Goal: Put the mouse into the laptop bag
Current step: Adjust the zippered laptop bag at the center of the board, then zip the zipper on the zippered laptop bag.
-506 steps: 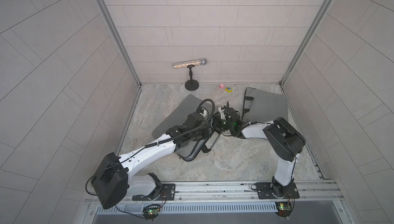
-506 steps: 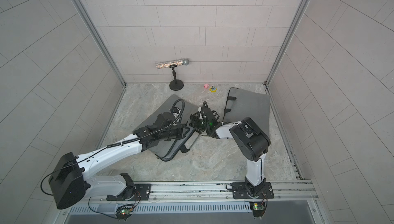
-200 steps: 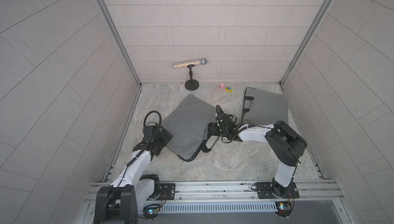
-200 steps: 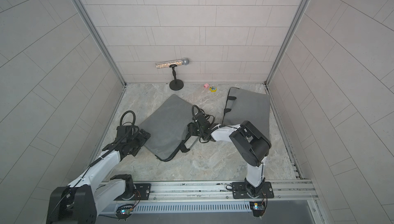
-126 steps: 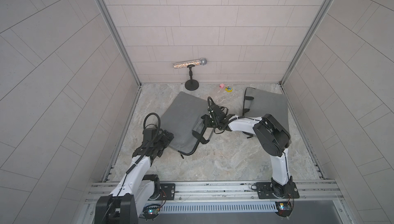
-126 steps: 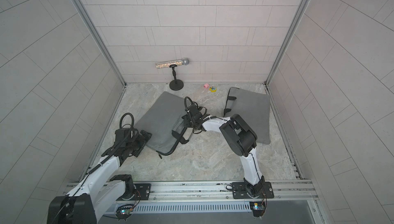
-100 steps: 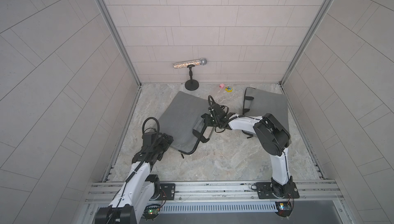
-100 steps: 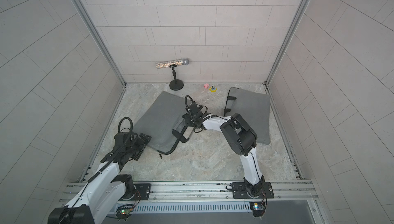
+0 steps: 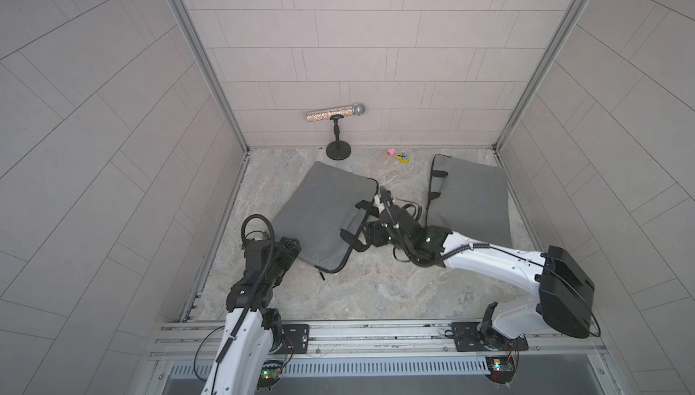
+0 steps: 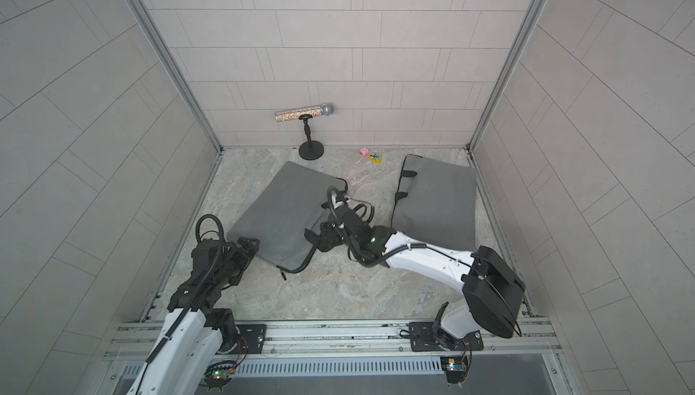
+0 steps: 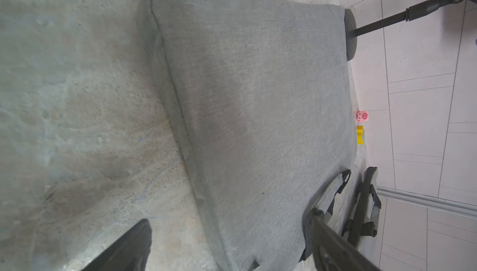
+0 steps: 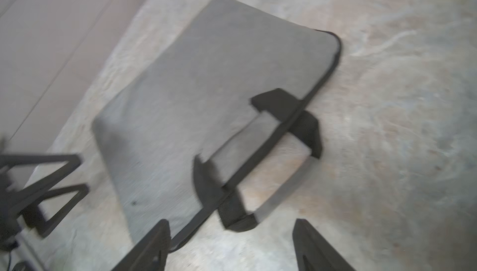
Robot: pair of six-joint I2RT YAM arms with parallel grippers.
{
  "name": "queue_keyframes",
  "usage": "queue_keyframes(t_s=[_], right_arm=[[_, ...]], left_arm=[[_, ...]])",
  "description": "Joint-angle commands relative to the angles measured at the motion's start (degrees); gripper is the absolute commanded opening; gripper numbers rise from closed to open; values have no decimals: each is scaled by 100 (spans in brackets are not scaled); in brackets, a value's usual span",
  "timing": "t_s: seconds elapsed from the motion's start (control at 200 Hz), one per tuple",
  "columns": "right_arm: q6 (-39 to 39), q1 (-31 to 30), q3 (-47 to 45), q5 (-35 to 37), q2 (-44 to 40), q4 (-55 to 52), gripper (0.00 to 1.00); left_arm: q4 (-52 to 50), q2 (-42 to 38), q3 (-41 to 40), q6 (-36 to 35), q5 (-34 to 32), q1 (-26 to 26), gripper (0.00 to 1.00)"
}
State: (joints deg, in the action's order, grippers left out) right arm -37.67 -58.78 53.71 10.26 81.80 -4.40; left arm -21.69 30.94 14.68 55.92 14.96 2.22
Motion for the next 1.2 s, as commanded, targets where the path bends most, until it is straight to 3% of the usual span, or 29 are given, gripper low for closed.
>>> queue_keyframes(t_s=[0.0, 0.16, 0.36, 0.585, 0.826, 1.196], right_arm=[[-38, -902, -433, 1220, 110, 283, 81], [-196, -1796, 41, 1904, 1009, 330, 72], [-447, -2262, 471, 2084, 2052, 597, 62], [-630, -2317, 971, 1967, 2947, 673, 53], [-742, -2322, 1237, 1989, 3338, 585, 52], [-1035, -2143, 2231, 2084, 4224, -202, 42]], left_arm=[[-264, 225, 174, -229, 21, 20, 100], [-432, 682, 590, -616, 4, 32, 100], [-456, 943, 681, -998, -121, 46, 100], [-471, 988, 744, -1211, -117, 79, 100], [-415, 976, 686, -1114, -7, 92, 100], [-423, 778, 582, -1004, 41, 95, 100]])
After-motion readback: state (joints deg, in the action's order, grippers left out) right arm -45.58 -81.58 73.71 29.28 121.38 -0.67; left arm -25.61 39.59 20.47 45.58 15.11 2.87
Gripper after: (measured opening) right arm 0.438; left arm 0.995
